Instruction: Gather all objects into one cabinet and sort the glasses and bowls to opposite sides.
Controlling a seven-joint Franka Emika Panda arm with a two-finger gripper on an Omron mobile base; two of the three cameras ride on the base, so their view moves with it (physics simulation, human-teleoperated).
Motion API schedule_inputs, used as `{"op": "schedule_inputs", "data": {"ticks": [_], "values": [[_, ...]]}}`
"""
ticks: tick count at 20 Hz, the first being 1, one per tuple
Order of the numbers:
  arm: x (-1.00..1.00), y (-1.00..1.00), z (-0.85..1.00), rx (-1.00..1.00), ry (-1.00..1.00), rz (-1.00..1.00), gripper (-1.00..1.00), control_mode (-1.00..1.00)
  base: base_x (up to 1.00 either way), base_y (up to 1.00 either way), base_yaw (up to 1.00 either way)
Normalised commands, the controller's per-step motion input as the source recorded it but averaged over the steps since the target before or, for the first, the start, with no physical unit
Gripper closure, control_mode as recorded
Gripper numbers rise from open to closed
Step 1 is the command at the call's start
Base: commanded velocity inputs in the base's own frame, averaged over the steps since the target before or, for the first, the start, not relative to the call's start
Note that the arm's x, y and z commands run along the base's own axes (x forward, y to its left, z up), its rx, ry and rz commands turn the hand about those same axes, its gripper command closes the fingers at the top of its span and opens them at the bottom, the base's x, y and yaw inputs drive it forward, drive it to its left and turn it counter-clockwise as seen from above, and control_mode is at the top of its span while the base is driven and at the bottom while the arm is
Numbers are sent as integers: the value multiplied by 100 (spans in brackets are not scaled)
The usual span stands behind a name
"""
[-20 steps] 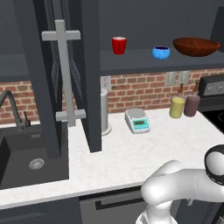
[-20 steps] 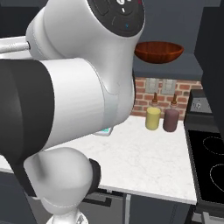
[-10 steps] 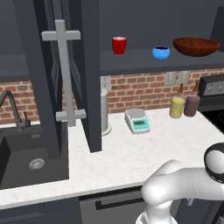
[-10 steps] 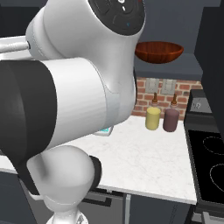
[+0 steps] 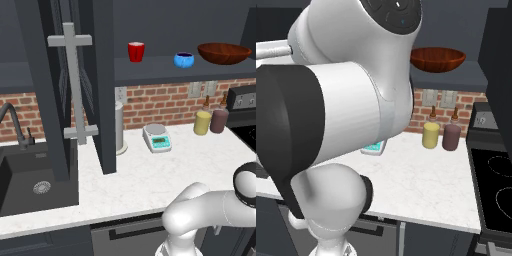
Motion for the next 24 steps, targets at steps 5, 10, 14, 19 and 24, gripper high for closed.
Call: {"op": "schedule_inputs", "data": {"ticks": [5, 10, 14, 19, 24], "values": [[3, 37, -1, 0, 0, 0, 100, -100, 0, 0, 0], [30, 87, -15, 2, -3, -8, 100, -100, 0, 0, 0], [97, 49, -47, 8, -2, -12, 100, -100, 0, 0, 0], [100, 11, -52, 25, -9, -5, 100, -100, 0, 0, 0], [73, -1, -85, 50, -36, 0, 100, -100, 0, 0, 0]]}}
